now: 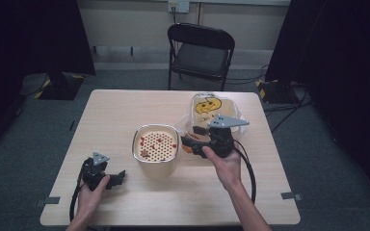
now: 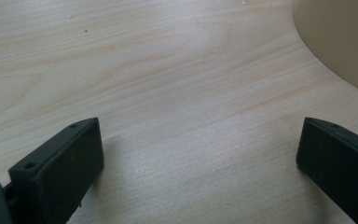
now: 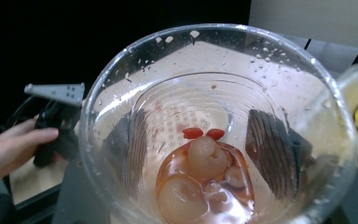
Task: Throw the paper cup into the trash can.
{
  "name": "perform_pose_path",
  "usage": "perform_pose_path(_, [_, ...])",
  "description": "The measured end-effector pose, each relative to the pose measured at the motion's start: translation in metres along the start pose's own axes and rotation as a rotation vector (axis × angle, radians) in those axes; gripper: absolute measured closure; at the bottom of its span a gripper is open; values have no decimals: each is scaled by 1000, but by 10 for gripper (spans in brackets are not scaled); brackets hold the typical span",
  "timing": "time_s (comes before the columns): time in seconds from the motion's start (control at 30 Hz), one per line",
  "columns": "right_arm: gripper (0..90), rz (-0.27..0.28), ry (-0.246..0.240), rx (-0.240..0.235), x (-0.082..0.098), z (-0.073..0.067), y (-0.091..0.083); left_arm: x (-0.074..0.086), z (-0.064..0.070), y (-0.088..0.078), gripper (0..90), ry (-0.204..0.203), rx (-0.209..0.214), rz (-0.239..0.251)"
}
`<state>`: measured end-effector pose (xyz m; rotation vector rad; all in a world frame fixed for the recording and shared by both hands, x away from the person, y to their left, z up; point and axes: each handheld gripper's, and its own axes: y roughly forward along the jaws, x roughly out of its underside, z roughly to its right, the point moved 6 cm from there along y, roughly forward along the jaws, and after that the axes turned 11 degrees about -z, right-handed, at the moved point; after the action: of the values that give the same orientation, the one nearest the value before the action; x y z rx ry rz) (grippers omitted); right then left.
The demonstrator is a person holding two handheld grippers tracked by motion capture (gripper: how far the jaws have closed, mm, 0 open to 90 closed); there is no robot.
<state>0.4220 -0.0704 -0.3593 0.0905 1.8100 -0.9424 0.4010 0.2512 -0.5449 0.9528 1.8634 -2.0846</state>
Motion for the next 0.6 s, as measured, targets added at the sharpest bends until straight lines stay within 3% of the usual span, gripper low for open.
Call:
perform_pose_path(0.37, [395,39,-42,20,-37,4,27,0,0,0,1,1,1,0])
perform_pose_path(0.6, [403,92,-90,108,-52,15,51,0,0,0,1,1,1,0])
